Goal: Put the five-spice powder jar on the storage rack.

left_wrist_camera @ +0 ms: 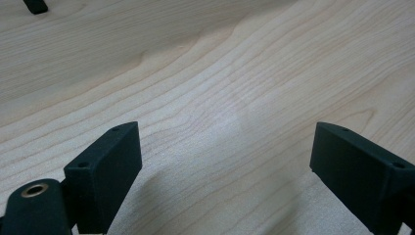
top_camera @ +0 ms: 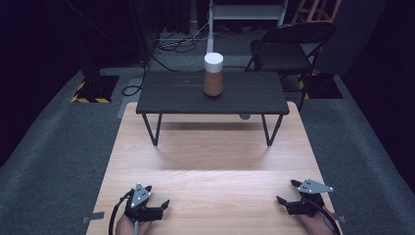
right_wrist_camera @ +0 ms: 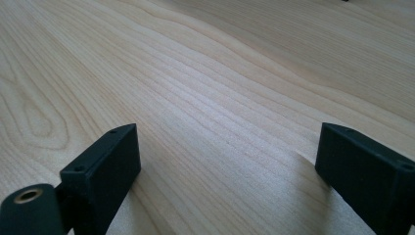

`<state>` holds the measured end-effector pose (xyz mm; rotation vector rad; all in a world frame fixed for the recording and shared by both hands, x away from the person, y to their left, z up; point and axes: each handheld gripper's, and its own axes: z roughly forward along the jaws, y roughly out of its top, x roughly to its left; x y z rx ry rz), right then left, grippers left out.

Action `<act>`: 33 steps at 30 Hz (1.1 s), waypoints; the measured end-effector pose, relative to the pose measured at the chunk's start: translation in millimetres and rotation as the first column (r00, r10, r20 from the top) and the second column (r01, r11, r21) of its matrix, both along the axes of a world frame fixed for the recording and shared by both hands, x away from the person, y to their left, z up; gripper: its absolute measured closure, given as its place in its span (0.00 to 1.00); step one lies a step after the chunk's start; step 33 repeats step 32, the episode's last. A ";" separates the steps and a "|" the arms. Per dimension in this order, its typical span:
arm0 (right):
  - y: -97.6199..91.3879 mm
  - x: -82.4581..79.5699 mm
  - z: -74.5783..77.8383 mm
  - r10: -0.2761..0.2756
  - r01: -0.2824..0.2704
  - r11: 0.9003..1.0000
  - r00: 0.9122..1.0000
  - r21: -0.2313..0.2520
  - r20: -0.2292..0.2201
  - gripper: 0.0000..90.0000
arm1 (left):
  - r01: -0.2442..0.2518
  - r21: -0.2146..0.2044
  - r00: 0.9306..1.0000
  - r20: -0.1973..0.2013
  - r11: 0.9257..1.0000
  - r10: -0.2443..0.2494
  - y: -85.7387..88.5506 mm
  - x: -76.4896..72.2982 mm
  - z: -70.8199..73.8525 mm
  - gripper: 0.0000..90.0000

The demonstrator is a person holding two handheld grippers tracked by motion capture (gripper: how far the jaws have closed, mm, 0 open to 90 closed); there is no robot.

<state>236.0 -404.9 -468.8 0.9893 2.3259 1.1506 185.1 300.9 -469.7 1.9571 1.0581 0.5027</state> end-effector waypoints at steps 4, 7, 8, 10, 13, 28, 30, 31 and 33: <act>0.0 0.0 0.0 0.000 0.000 1.000 1.000 0.000 0.000 0.10 | -0.001 -0.001 1.000 -0.001 1.000 0.001 0.0 0.0 0.0 0.13; 0.0 0.0 0.0 0.000 0.000 1.000 1.000 0.000 0.000 0.10 | -0.001 0.001 1.000 -0.004 1.000 0.001 -0.2 0.3 0.5 0.13; 0.0 0.0 0.0 0.000 0.000 1.000 1.000 0.000 0.000 0.10 | 0.000 0.001 1.000 -0.004 1.000 0.000 -0.2 0.3 0.5 0.13; 0.0 0.0 0.0 0.000 0.000 1.000 1.000 0.000 0.000 0.11 | -0.001 0.001 1.000 -0.003 1.000 0.001 -0.2 0.2 0.4 0.13; 0.0 0.0 0.0 0.000 0.000 1.000 1.000 0.000 0.000 0.10 | 0.000 0.002 1.000 -0.004 1.000 0.000 -0.3 0.3 0.5 0.13; 0.0 0.0 0.0 0.000 0.000 1.000 1.000 0.000 0.000 0.11 | 0.001 0.002 1.000 -0.003 1.000 -0.001 -0.2 0.1 0.5 0.13; 0.0 0.0 0.0 0.000 0.000 1.000 1.000 0.000 0.000 0.10 | 0.001 0.002 1.000 -0.004 1.000 -0.001 -0.1 0.2 0.5 0.13; 0.0 0.0 0.0 0.000 0.000 1.000 1.000 0.000 0.000 0.10 | 0.002 0.002 1.000 -0.006 1.000 -0.002 -0.2 0.5 0.8 0.13; 0.0 -0.1 0.0 0.000 0.000 1.000 1.000 0.000 0.000 0.10 | 0.003 0.002 1.000 -0.007 1.000 -0.003 -0.2 0.6 0.8 0.13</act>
